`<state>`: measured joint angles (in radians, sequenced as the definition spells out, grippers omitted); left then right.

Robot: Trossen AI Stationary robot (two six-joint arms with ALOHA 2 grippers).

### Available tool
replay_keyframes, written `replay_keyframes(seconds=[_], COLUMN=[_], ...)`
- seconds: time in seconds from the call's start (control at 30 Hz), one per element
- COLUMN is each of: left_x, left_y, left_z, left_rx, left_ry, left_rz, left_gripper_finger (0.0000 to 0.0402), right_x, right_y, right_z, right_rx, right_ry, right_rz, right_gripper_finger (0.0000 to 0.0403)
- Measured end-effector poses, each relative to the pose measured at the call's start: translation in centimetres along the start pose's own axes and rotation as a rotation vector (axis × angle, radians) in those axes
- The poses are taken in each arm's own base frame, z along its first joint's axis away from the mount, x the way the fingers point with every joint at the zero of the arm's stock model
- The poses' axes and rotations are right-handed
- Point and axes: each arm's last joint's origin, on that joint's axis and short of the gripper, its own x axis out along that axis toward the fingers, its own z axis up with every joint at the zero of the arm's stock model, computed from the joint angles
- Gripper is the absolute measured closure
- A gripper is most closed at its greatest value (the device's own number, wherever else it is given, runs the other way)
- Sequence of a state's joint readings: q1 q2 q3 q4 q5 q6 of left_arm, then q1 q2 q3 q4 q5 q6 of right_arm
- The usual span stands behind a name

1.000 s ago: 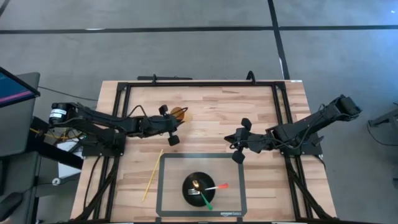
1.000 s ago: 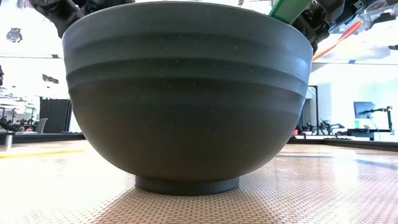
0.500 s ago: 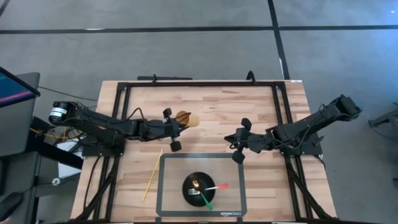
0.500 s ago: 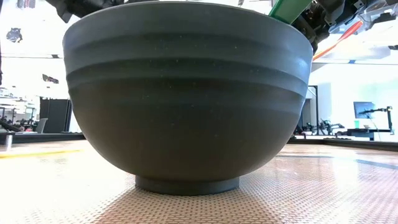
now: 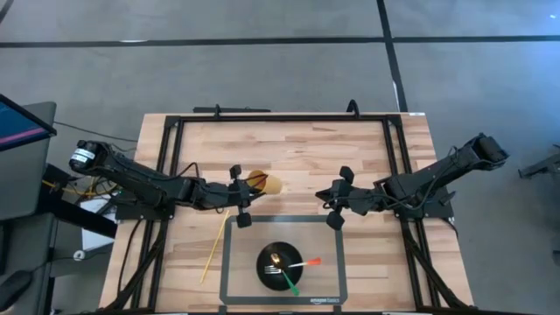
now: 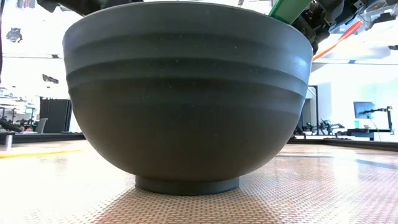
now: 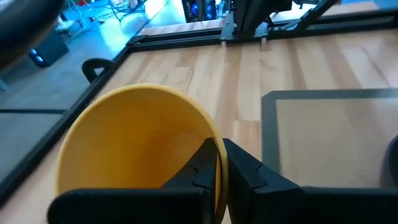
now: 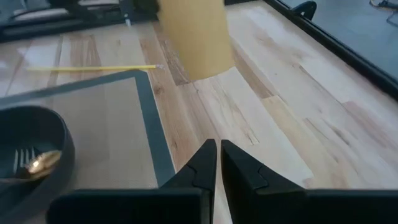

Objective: Pick & Place Utensil
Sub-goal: Put the yellow cup on the top left of the black bowl on the transparent mat

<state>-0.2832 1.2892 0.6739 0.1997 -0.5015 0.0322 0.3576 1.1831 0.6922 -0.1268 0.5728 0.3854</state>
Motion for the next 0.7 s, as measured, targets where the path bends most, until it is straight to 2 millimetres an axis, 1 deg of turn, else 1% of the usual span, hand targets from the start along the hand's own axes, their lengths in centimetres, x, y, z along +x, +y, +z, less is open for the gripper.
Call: replay_keyframes(seconds=[0.13, 0.23, 0.43, 0.57, 0.7], left_x=[-0.2, -0.3, -1.0, -1.8, -2.4], left_y=[-0.4, -0.6, -1.4, -2.2, -2.9], left_z=[0.0, 0.1, 1.3, 2.3, 2.2], left_rx=[-0.031, -0.035, -0.045, -0.024, -0.055], left_ry=[-0.003, -0.003, 0.080, 0.087, 0.117], left_rz=[-0.011, -0.021, -0.051, -0.072, -0.095], left_gripper_finger=[0.0387, 0.0387, 0.0387, 0.0386, 0.0386], right_x=[0.0, 0.0, 0.1, 0.2, 0.2], right_y=[0.0, 0.0, -0.2, -0.4, -0.4], right_z=[0.0, 0.0, 0.1, 0.1, 0.1], right_rx=[0.059, 0.061, 0.066, 0.070, 0.070], right_ry=[0.000, 0.000, 0.000, 0.000, 0.000], right_rz=[0.000, -0.001, -0.009, -0.015, -0.015], right_gripper_finger=[0.0386, 0.0386, 0.0386, 0.0386, 0.0386])
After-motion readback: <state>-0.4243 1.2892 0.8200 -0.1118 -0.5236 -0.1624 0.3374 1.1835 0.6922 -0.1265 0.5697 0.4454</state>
